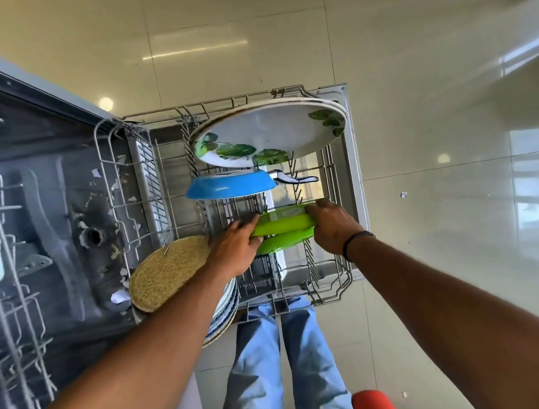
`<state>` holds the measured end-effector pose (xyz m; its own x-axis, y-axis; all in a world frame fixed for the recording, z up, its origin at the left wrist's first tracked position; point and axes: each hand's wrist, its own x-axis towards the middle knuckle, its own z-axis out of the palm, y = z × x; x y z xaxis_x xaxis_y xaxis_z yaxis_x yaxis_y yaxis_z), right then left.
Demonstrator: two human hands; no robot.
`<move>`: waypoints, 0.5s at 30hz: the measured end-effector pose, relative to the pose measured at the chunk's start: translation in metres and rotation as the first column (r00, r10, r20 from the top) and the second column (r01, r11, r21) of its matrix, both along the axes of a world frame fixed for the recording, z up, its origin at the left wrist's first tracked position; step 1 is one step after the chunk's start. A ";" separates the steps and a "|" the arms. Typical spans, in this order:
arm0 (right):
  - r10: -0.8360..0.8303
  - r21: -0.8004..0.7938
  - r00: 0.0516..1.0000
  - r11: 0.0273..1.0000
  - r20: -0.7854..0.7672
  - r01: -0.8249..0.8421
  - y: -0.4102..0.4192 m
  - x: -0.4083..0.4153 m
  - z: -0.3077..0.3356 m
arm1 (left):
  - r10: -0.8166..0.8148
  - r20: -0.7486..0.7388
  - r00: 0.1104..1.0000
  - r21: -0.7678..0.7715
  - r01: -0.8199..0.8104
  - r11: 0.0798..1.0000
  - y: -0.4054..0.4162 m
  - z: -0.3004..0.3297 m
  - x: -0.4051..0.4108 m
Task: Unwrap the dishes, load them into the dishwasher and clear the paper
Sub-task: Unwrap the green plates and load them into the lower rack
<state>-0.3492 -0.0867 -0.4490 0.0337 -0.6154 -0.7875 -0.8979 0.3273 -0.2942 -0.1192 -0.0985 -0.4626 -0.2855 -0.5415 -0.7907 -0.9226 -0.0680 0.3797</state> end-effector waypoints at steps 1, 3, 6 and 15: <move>0.003 0.022 1.000 1.000 -0.005 -0.003 -0.001 0.001 -0.003 | -0.001 0.016 1.000 0.033 0.000 0.999 0.000 -0.001 -0.001; 0.005 0.073 1.000 0.997 -0.021 -0.003 -0.004 0.003 -0.008 | 0.015 0.025 1.000 0.069 -0.017 0.998 0.000 -0.005 -0.003; -0.004 0.127 0.999 0.992 -0.043 0.009 -0.011 0.002 -0.016 | 0.047 0.024 0.999 0.048 -0.049 0.998 -0.002 -0.012 -0.006; 0.045 0.228 0.996 0.973 -0.075 -0.027 -0.031 0.009 -0.038 | 0.143 0.006 0.990 -0.050 -0.143 0.988 -0.007 -0.012 -0.026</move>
